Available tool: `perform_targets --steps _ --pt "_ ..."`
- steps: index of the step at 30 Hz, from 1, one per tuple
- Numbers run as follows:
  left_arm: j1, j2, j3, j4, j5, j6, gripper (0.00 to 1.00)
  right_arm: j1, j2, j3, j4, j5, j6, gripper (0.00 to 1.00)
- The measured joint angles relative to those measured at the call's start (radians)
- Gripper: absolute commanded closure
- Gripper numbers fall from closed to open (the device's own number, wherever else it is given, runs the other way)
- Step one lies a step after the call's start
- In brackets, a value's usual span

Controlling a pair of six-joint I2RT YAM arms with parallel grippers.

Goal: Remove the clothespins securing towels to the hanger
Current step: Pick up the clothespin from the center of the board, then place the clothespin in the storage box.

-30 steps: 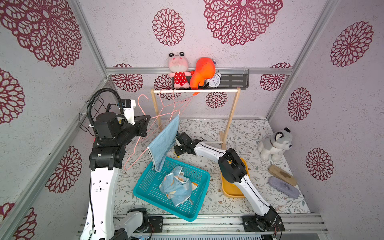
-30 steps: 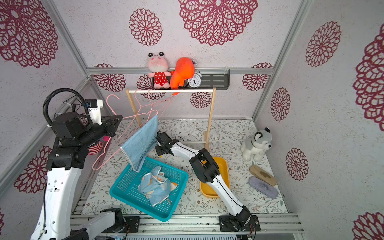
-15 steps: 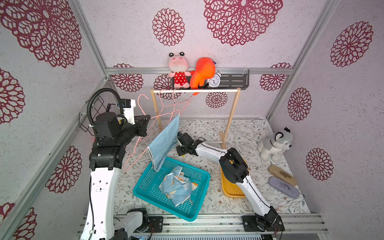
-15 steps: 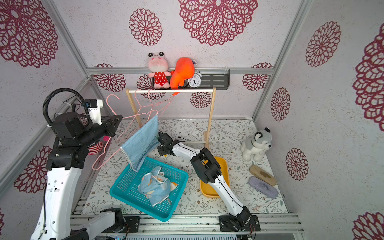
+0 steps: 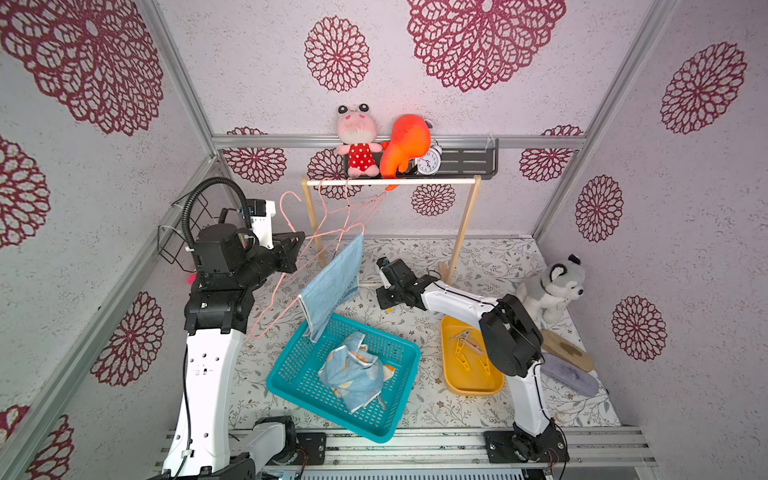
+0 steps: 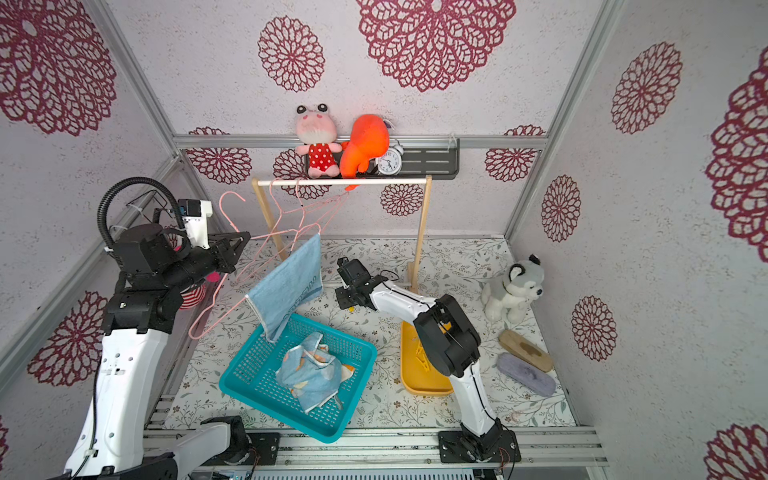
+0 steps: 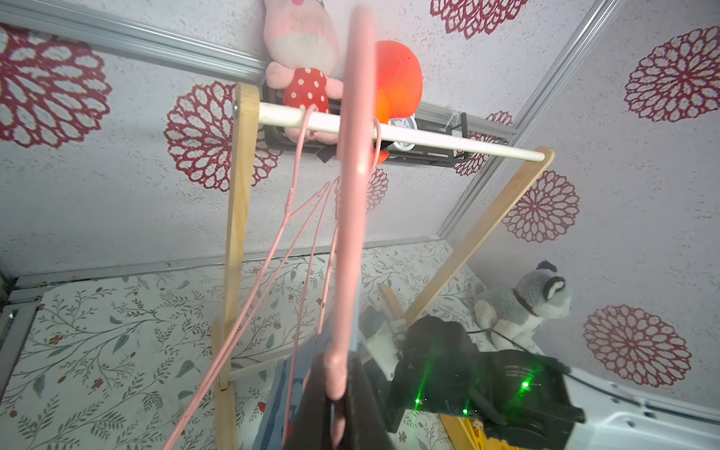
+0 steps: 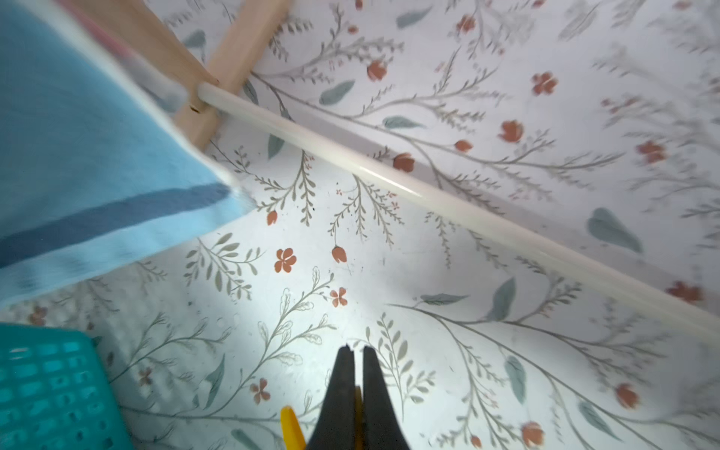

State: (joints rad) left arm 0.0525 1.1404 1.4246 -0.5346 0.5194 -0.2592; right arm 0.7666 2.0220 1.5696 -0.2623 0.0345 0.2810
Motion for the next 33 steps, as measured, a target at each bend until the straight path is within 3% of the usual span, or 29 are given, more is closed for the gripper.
perform_targets --steps 8,13,22,24,28,33 --pt "-0.039 0.015 0.000 -0.001 0.000 0.000 1.00 -0.008 -0.390 -0.254 -0.007 0.088 -0.016 1.00" --pt "-0.060 0.015 0.000 -0.002 -0.002 0.001 1.00 -0.089 -0.627 -0.481 -0.061 0.147 0.021 1.00" --pt "-0.077 0.016 0.000 -0.003 -0.004 0.002 1.00 -0.182 -0.869 -0.766 -0.169 0.184 0.119 1.00" --pt "-0.084 0.016 0.000 -0.003 -0.005 0.003 1.00 -0.188 -0.869 -0.819 -0.166 0.172 0.142 0.95" --pt "-0.096 0.016 0.001 -0.005 -0.006 0.005 1.00 -0.201 -0.843 -0.905 -0.162 0.159 0.181 0.72" --pt "-0.108 0.017 0.001 -0.010 -0.010 0.010 1.00 -0.203 -0.818 -0.898 -0.162 0.164 0.205 0.63"
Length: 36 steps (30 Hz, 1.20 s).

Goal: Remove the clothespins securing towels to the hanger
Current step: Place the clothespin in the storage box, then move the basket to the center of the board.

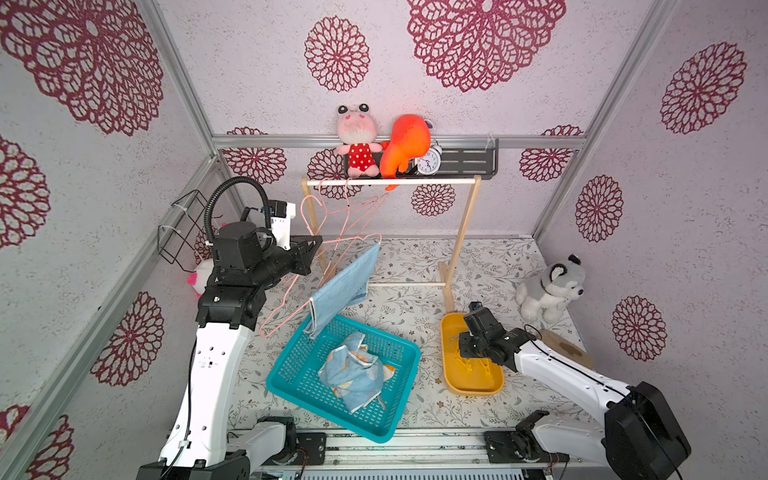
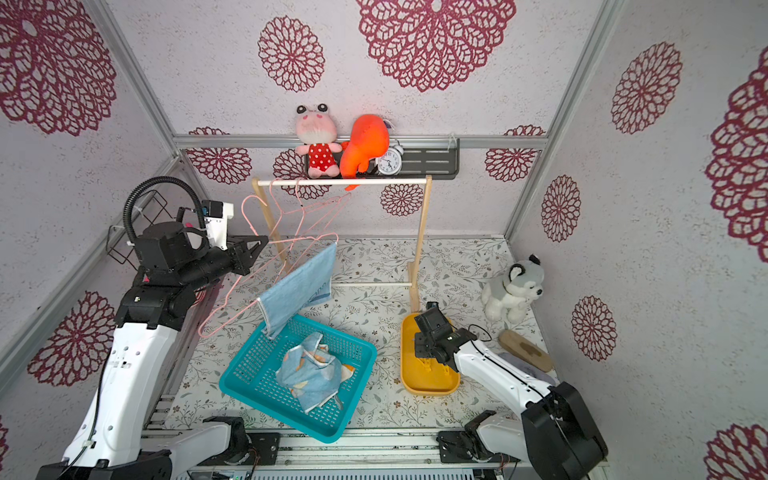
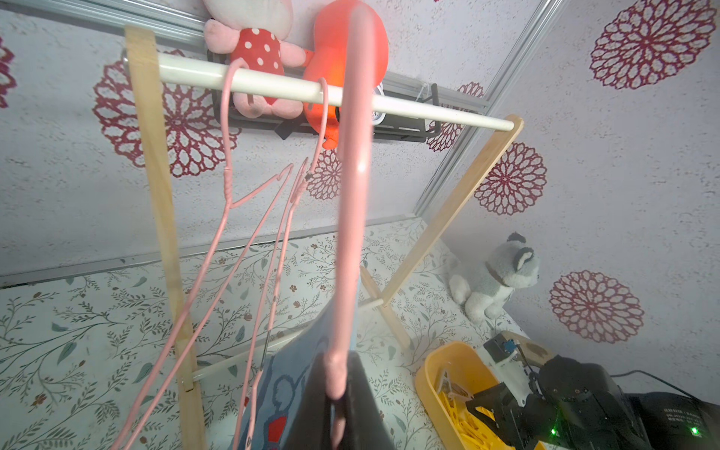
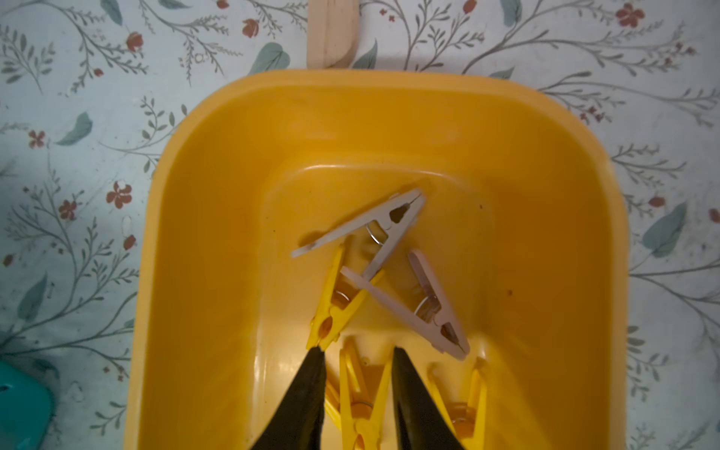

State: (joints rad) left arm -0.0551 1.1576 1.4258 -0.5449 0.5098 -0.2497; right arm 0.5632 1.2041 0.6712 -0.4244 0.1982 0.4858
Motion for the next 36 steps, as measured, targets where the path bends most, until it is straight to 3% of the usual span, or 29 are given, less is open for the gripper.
perform_targets --steps 8,12,20,36 --pt "-0.002 0.000 0.000 0.000 -0.003 0.010 1.00 0.013 -0.023 0.158 -0.014 -0.035 -0.086 0.62" --pt "-0.002 0.000 0.000 0.000 -0.005 0.011 1.00 0.083 0.007 0.256 0.010 -0.089 -0.166 0.65" --pt "0.010 -0.001 0.000 0.000 -0.010 0.013 1.00 0.251 0.248 0.400 0.098 -0.208 -0.323 0.63" --pt "0.025 -0.002 0.000 0.001 -0.004 0.013 1.00 0.331 0.481 0.597 0.058 -0.323 -0.488 0.59"
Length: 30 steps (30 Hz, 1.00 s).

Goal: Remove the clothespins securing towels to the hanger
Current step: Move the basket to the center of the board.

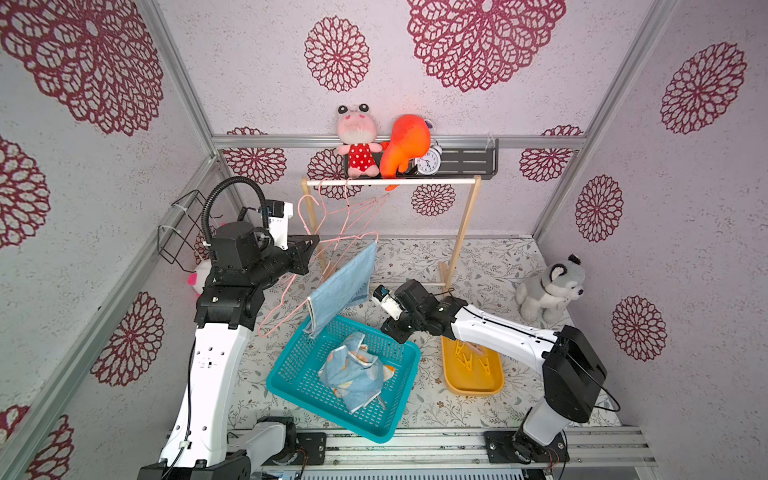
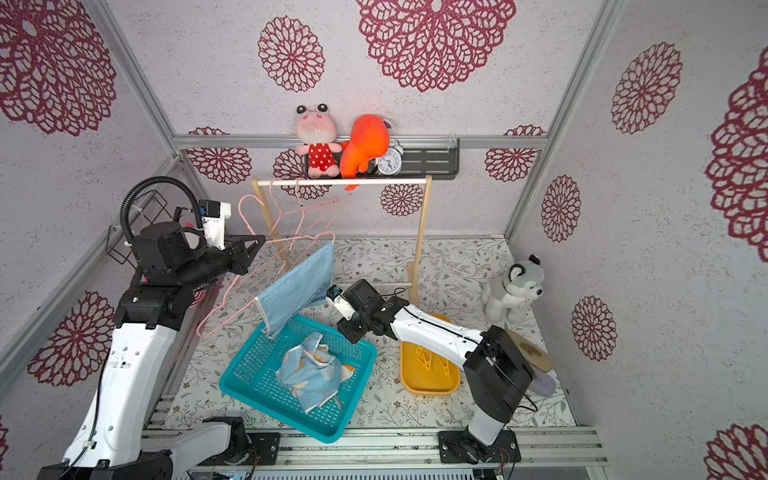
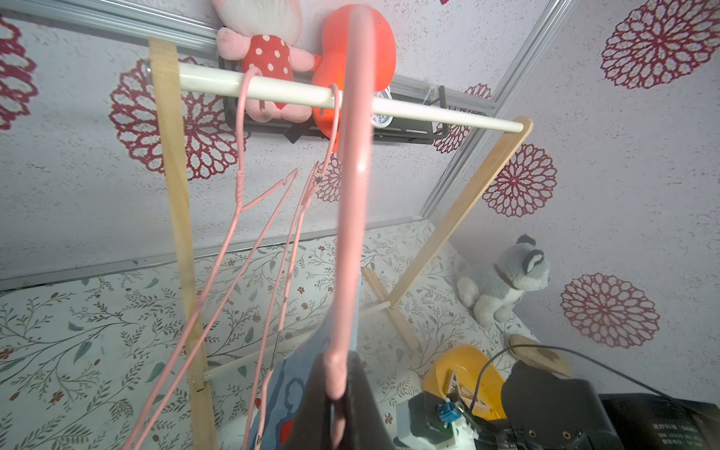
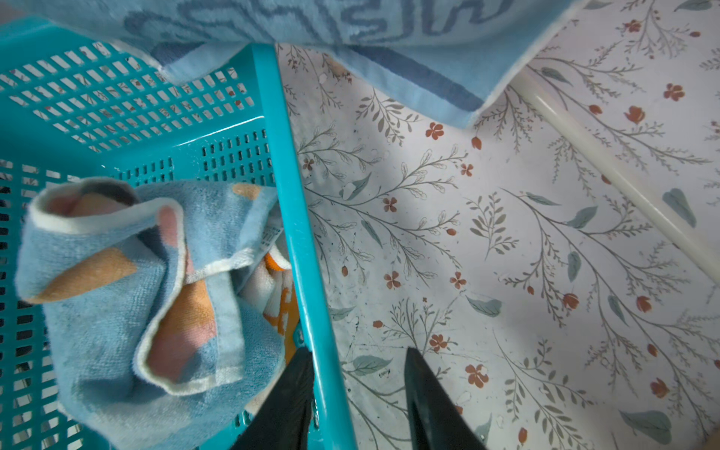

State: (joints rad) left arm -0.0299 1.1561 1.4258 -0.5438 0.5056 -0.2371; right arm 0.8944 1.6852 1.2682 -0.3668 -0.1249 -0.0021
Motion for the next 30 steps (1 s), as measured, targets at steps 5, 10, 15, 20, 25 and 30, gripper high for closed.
perform_targets --steps 5,10,15,20,25,30 --pt "0.005 0.000 0.000 0.000 0.002 0.000 1.00 0.010 0.065 0.038 -0.018 -0.016 -0.008 0.59" --pt "0.010 0.000 0.000 0.000 0.004 0.000 1.00 0.025 0.097 0.061 -0.039 -0.010 -0.016 0.62" --pt "0.011 0.000 0.000 0.000 0.007 0.000 1.00 0.027 0.122 0.075 -0.050 -0.011 -0.026 0.76" --pt "0.011 0.000 0.000 0.000 0.008 0.000 1.00 0.031 0.135 0.082 -0.045 0.004 -0.021 0.90" --pt "0.011 -0.001 0.000 0.001 0.009 0.000 1.00 0.020 0.129 0.074 -0.044 0.037 0.000 0.93" --pt "0.013 -0.008 0.000 0.001 0.009 0.000 1.00 -0.014 0.078 0.018 -0.049 0.076 0.015 0.93"
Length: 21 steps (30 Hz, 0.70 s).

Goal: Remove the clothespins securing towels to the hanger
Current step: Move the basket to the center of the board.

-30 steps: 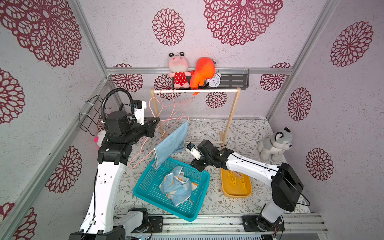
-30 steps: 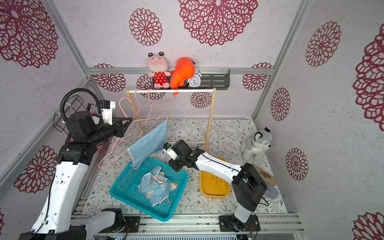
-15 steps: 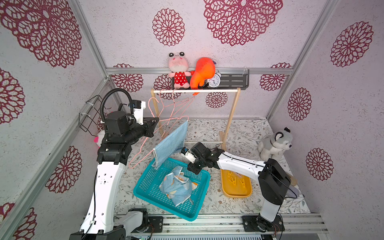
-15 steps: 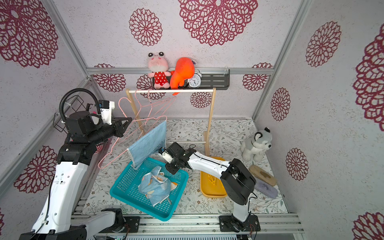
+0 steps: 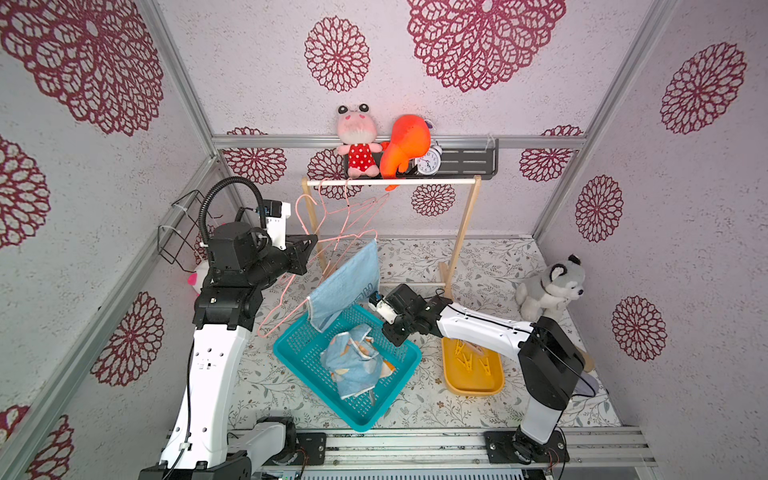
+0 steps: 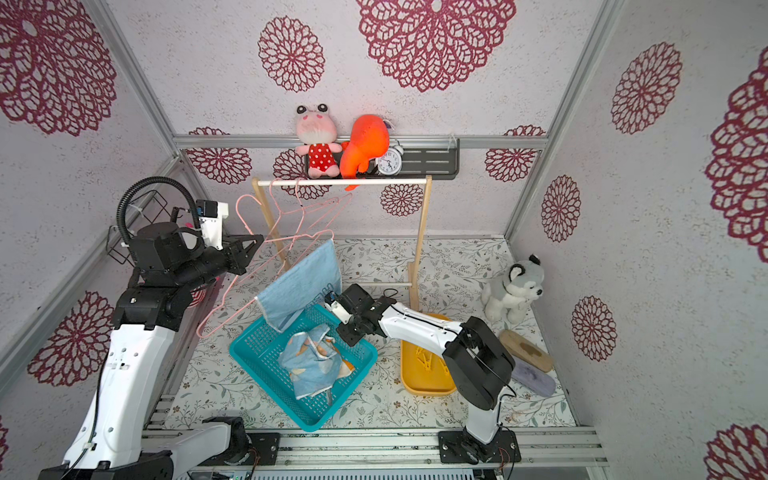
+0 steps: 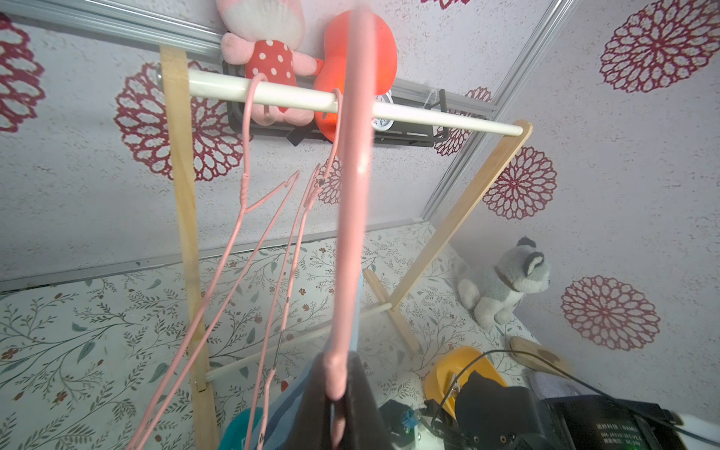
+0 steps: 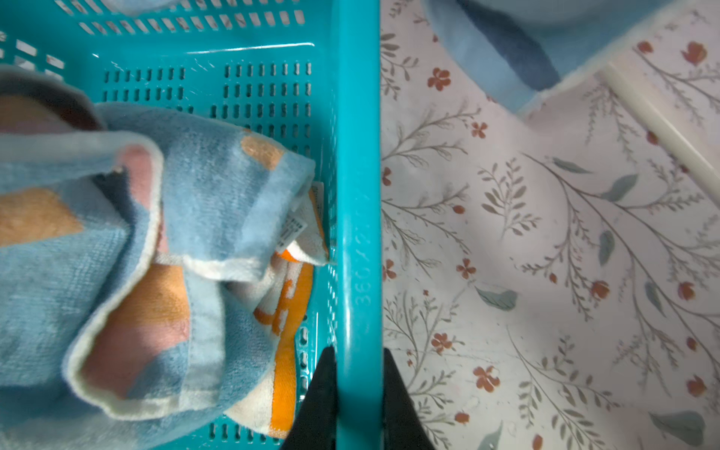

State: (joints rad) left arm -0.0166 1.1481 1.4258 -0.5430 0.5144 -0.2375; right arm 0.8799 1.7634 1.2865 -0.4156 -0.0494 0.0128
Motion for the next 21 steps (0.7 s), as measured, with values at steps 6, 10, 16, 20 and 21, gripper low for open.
perform_targets --steps 6,10,16,20,21 --pt "0.000 -0.008 0.000 0.002 0.000 0.000 1.00 -0.073 -0.095 -0.100 -0.021 0.044 0.008 0.93" --pt "0.000 -0.008 0.000 0.004 0.000 0.000 1.00 -0.114 -0.153 -0.156 -0.037 0.071 0.016 0.90" --pt "0.000 -0.008 0.000 0.004 0.002 0.000 1.00 -0.132 -0.187 -0.185 -0.066 0.130 0.037 0.65" --pt "0.000 -0.008 0.000 0.005 0.017 -0.006 1.00 -0.132 -0.205 -0.175 -0.089 0.171 0.035 0.58" --pt "0.001 -0.008 0.000 0.007 0.024 -0.010 1.00 -0.132 -0.209 -0.165 -0.098 0.179 0.034 0.57"
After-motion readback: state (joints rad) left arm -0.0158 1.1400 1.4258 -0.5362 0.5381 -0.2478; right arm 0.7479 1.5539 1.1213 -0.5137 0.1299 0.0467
